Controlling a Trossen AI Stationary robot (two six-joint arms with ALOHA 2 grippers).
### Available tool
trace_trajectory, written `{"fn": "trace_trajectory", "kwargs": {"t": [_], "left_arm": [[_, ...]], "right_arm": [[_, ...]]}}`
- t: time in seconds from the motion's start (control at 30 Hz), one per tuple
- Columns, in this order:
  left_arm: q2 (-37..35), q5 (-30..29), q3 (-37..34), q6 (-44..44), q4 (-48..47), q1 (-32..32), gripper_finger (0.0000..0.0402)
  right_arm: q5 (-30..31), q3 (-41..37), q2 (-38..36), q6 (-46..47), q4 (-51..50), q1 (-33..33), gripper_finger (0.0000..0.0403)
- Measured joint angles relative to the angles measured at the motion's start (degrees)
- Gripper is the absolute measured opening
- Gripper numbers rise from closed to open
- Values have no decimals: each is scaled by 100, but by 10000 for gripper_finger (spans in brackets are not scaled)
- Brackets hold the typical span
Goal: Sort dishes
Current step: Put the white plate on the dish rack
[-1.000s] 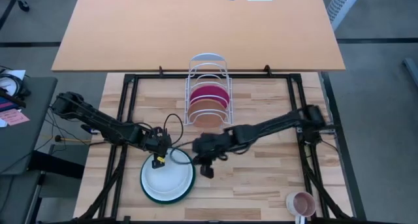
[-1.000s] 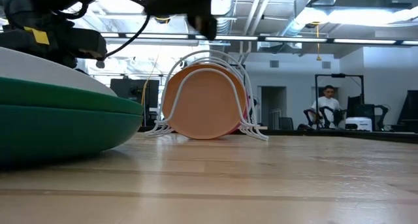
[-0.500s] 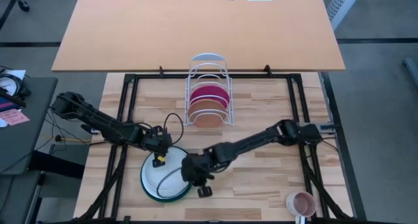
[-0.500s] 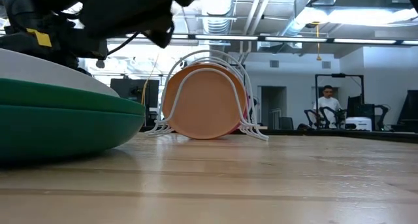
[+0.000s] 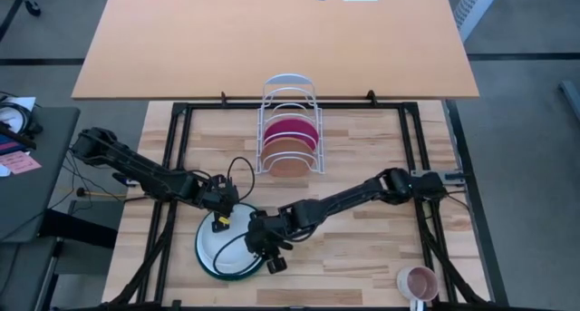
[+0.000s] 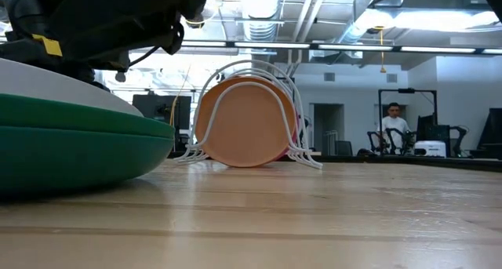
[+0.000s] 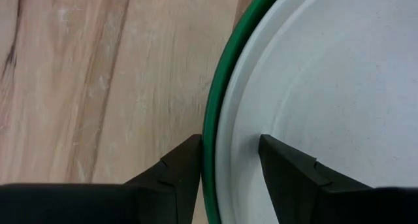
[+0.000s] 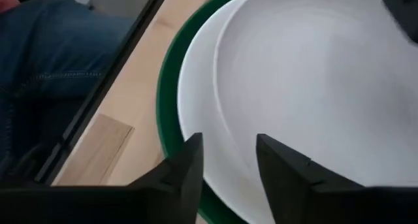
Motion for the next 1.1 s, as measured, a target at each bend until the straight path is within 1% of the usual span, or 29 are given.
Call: {"fn": "trace_trajectory", "kwargs": {"t": [0.13,0.3,0.47,0.7,0.77,0.97,1.1], "left_arm": [[0,2,0,-4,6,0,148],[0,2,-2,-7,45,0,148],[0,7,-2,-15,49,0,148],[0,8,-2,-15,48,0,148],[0,8,-2,-15,50,0,148],[0,6,-2,-15,44,0,148],[0,4,-2,-22,42,0,148]], "right_arm": [[146,-2,1,-152,7,0,165],[143,-2,23,-379,45,0,160],[-123,-21,263,-406,273,-1,159],[-153,-9,368,-539,369,-93,157],[-158,-9,363,-568,376,-120,149],[-199,-9,364,-558,313,-149,97],[-201,-9,366,-558,311,-146,83]]}}
